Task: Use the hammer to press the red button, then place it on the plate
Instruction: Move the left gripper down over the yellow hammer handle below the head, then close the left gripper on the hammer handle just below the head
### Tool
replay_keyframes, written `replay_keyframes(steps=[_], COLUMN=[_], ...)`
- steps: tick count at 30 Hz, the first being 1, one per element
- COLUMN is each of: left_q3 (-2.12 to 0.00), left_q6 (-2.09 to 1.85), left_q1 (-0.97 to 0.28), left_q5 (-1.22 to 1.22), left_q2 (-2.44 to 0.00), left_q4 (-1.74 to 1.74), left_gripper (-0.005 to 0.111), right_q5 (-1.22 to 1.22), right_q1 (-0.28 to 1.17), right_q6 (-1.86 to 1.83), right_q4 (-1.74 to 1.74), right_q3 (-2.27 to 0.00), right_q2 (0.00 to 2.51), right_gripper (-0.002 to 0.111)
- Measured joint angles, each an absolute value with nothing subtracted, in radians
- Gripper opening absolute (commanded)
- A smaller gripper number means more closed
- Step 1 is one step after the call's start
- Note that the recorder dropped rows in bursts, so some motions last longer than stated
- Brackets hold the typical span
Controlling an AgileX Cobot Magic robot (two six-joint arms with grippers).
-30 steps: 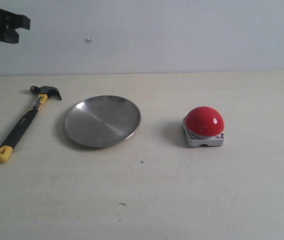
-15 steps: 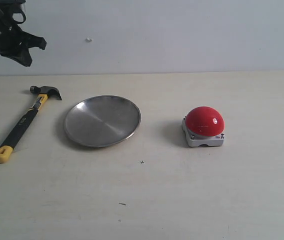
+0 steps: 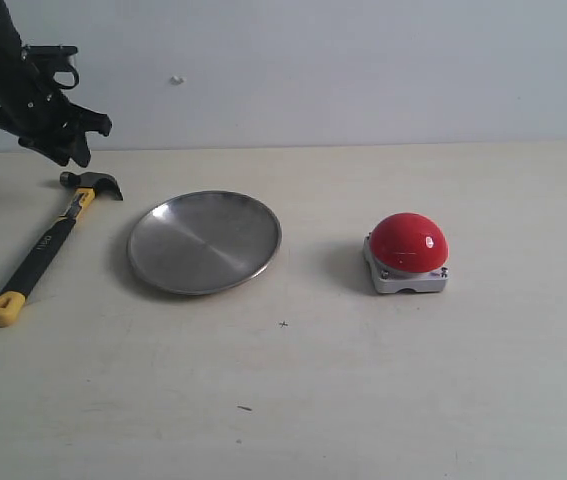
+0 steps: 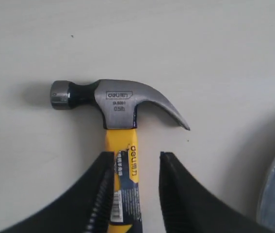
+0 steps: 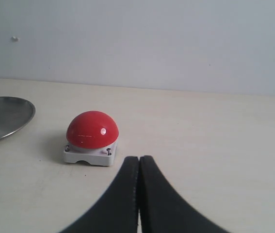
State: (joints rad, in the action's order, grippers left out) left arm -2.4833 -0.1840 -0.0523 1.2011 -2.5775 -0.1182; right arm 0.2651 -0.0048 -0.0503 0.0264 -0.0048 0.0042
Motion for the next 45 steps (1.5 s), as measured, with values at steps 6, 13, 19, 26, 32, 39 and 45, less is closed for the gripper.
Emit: replay_keyframes(steps=[6,13,19,26,32,39,45], left_q3=[-2.509,-2.514,-2.514,-2.514,-2.514,-2.514,-2.514], left_q6=[-0.184,-0.184,-0.184,-0.186,-0.184,-0.174,-0.148], left_q1=[-0.050,-0.021,-0.031,-0.033,-0.042,-0.067,-0.069], left_q5=[1.213,1.221,1.223,1.223,1.223,1.223,1.223], left_q2=[-2.615,-2.633,-2.681,-2.681,-2.685,-2.694,-2.696], left_q4=[-0.116,-0.111,-0.111,-0.111,-0.110,-0.102,-0.065], left_gripper=[0.034,0.052,0.052,0.052,0.052,0.052,0.052], right_q5=[0.265,0.265,0.265,0.265,0.265,0.265,0.265], right_q1=[-0.005,-0.005,-0.005,-0.005,-0.005,-0.005,-0.005], right_q6=[-0.050,-0.050,-0.050,-0.050,-0.050,-0.050,-0.050], right_q4=[0.026,0.026,0.026,0.026,0.026,0.026,0.026], right_q3=[-0.005,-0.005,-0.005,-0.005,-0.005,-0.005,-0.005], right_q2=[0.004,0.004,0.004,0.004,0.004,0.004,0.004], right_gripper=[0.000,0.000,0.000,0.000,0.000,0.000,0.000])
